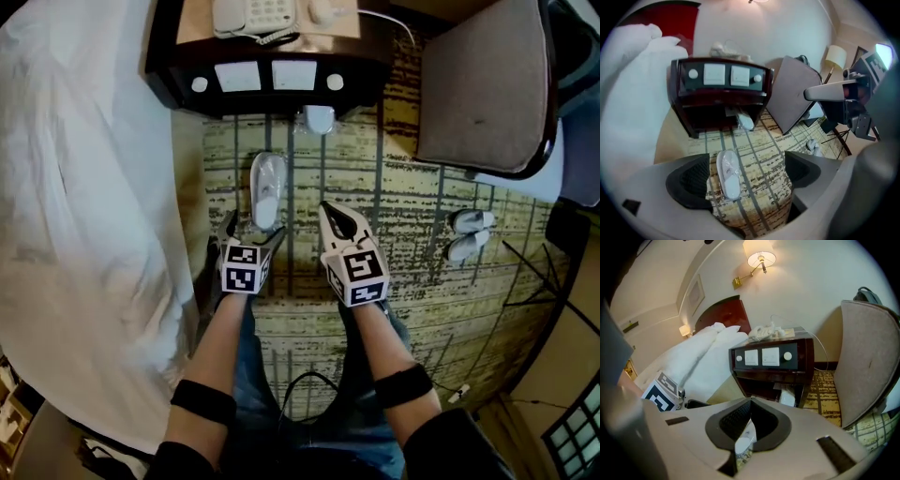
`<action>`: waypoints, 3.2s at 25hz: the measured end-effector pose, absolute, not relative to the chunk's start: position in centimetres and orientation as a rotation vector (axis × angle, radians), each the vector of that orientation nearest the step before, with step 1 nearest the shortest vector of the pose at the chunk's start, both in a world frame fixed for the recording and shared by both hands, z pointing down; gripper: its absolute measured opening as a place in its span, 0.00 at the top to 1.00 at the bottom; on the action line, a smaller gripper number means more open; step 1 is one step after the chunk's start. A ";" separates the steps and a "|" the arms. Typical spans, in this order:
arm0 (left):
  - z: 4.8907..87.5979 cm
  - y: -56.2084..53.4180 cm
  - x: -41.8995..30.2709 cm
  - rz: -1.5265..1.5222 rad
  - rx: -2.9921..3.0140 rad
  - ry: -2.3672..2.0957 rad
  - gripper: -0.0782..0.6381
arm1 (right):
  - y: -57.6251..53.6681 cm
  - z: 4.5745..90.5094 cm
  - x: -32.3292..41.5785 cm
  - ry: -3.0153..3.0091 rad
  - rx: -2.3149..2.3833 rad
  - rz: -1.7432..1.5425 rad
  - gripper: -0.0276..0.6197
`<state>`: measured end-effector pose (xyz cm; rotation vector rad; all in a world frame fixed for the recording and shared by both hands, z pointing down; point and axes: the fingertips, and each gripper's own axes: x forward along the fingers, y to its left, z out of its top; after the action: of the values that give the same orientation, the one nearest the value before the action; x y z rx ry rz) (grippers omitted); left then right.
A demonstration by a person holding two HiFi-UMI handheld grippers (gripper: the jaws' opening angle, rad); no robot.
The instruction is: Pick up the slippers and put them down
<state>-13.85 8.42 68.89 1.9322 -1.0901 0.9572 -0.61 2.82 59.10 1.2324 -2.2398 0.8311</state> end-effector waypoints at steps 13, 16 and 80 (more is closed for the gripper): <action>94.1 12.5 -15.2 1.088 1.699 -1.076 0.09 | 4.3 80.2 -4.3 -2.151 1.229 0.942 0.96; 98.1 13.2 -15.5 1.133 1.672 -1.099 0.07 | 4.3 83.2 -4.4 -2.139 1.244 0.968 0.96; 91.6 -8.0 -18.6 0.597 1.900 -1.082 0.56 | 0.1 83.2 -7.7 -2.164 1.352 1.000 0.96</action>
<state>-18.58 -7.96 91.56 1.9003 -1.0815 0.5969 -7.68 0.05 83.20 1.3516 -2.1641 1.0003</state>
